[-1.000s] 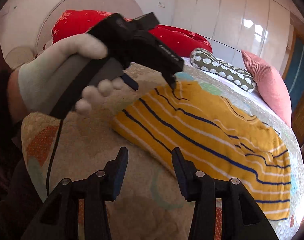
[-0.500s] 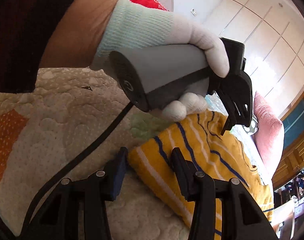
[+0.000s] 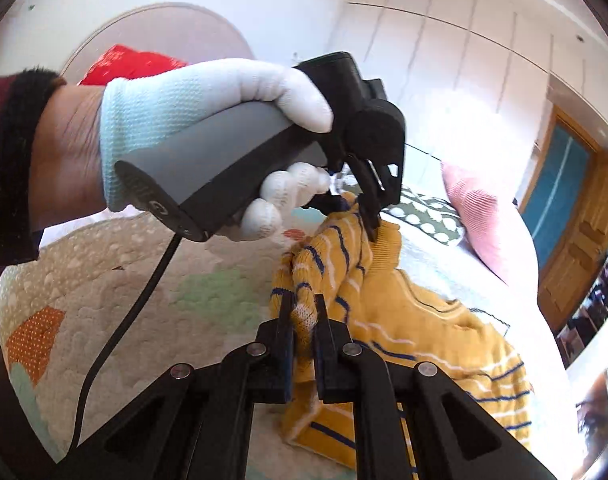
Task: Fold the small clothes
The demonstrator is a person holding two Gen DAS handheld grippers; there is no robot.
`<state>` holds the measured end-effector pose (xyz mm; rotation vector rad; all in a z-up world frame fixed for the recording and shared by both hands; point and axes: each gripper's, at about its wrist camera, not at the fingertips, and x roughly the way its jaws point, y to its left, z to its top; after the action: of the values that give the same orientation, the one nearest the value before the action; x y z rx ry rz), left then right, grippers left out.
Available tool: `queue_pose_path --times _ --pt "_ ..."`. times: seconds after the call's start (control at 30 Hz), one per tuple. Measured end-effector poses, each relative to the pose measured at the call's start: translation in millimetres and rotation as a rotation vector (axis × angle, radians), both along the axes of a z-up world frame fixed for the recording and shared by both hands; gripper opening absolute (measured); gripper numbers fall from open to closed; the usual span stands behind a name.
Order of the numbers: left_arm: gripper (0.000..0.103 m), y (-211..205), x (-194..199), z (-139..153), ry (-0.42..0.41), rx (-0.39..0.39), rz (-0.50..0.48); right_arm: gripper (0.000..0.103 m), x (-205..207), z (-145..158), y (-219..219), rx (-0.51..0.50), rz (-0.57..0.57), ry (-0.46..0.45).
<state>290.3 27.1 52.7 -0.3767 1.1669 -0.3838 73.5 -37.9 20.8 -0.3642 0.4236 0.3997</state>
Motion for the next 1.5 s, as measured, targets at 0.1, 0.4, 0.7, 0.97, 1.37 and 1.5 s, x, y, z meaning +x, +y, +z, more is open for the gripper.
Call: queue_pose_path --times 0.1,0.4,0.7,0.97,1.37,1.5 --pt "0.013 -63 0 13 -0.03 0.032 -0.055 0.007 3 13 -60 0.093 -0.104 0.016" --pt "0.017 -222 -16 -9 -0.032 0.132 -0.23 0.007 7 -25 -211 0.312 -0.395 0.249" --pt "0.051 -171 -79 28 -0.188 0.176 -0.178 0.012 -17 -43 -271 0.432 -0.436 0.373" --pt "0.051 -74 -142 -4 -0.182 0.152 -0.065 0.041 -16 -18 -284 0.612 -0.395 0.4" --pt "0.052 -44 -198 -38 -0.119 0.087 0.017 0.005 22 -24 -265 0.572 -0.33 0.522" --pt "0.053 -46 -191 -46 -0.093 0.067 0.013 0.005 18 -28 -299 0.538 -0.429 0.532"
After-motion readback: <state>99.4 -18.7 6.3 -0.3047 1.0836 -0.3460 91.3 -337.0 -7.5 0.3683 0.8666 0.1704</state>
